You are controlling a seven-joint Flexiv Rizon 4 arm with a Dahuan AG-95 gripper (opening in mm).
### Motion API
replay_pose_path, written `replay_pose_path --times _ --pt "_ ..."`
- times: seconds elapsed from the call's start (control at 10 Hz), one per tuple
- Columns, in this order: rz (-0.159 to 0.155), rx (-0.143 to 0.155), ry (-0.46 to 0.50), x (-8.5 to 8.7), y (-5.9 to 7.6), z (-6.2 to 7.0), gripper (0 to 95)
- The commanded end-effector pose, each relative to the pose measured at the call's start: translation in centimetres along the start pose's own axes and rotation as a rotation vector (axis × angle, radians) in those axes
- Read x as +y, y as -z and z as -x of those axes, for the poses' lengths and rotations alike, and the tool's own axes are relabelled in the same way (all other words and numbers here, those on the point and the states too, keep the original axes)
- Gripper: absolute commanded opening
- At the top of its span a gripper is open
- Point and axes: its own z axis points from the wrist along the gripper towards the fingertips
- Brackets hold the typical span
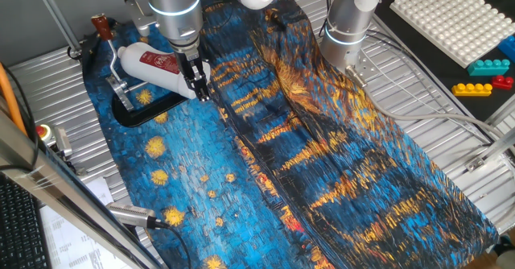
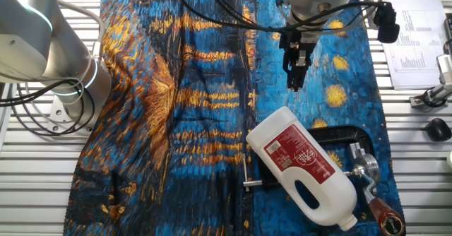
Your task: Push down the lever
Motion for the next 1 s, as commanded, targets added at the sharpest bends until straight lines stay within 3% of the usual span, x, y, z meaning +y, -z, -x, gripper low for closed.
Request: replay_pose_path --times 0.1,0.7,0.9,1.0 --pt "0.033 0.027 0.409 0.00 0.00 -0.01 0.0" --pt "0.034 0.033 0.412 -0.05 0.17 -0.08 0.0" --pt "0.029 0.044 0.435 -0.05 0.23 -0.11 0.0" --pt "0.032 0.075 0.500 -0.30 0.35 -0.17 0.0"
